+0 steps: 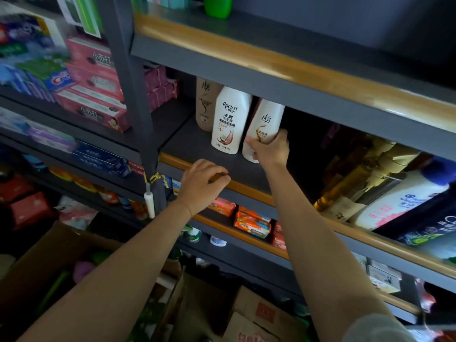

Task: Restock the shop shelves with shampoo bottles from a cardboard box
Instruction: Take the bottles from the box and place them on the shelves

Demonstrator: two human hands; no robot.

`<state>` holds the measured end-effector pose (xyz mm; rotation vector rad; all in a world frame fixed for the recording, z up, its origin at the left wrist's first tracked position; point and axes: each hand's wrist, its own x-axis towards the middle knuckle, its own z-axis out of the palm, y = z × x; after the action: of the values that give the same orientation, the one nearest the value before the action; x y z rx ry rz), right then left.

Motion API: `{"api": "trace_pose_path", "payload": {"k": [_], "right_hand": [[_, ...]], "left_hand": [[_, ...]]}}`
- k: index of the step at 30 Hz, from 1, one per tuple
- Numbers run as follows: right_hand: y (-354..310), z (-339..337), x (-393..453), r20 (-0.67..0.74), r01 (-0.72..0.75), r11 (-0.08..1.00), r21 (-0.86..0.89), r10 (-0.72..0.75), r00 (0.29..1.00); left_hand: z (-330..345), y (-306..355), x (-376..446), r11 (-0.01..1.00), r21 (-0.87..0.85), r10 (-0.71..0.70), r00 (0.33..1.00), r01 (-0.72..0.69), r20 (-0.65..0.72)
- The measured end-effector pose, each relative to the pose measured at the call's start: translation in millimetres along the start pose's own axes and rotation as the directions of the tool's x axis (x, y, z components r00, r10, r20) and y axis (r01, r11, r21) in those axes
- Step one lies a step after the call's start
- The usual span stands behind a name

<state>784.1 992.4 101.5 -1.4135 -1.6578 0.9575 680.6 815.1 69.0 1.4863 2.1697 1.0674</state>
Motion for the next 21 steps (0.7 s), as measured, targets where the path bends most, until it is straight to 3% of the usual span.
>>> {"api": "trace_pose_path", "payload": {"k": [9, 11, 13, 15, 17, 19, 21], "right_hand": [[-7.5, -0.7, -22.0, -0.044, -0.045, 0.998, 0.035, 0.046, 0.998], [-12.1, -5.6, -54.6, -0.168, 0.074, 0.995, 0.071, -0.061, 0.984], [-18.3, -0.8, -97.4, -0.224, 0.259, 0.946, 0.194, -0.215, 0.951], [-15.7, 21.2, -140.8, -0.034, 0.310, 0.900, 0.306, -0.315, 0.949], [-5.1, 59.4, -182.3, 0.301, 0.224, 0.909, 0.351, -0.336, 0.892], [16.3, 109.9, -219.6, 0.613, 0.071, 0.962, 0.263, -0.223, 0.758], [44.2, 161.9, -254.6, 0.842, -0.055, 0.998, 0.024, 0.010, 0.539]], "left_hand": [[1.2, -2.7, 1.7, 0.999, 0.044, 0.011, 1.000, -0.011, 0.015], [-1.1, -3.9, -2.1, 0.999, -0.054, 0.012, 0.999, -0.010, 0.039], [-8.0, -9.7, -16.8, 0.973, -0.230, 0.021, 1.000, -0.025, -0.021], [-18.1, -33.0, -40.9, 0.963, -0.264, -0.007, 0.978, -0.050, -0.210], [-23.8, -82.8, -72.0, 0.964, -0.251, -0.167, 0.940, 0.092, -0.298], [-27.9, -147.1, -111.6, 0.866, -0.295, -0.476, 0.846, 0.403, -0.240], [-33.0, -207.2, -156.1, 0.670, -0.293, -0.733, 0.669, 0.682, -0.121]]}}
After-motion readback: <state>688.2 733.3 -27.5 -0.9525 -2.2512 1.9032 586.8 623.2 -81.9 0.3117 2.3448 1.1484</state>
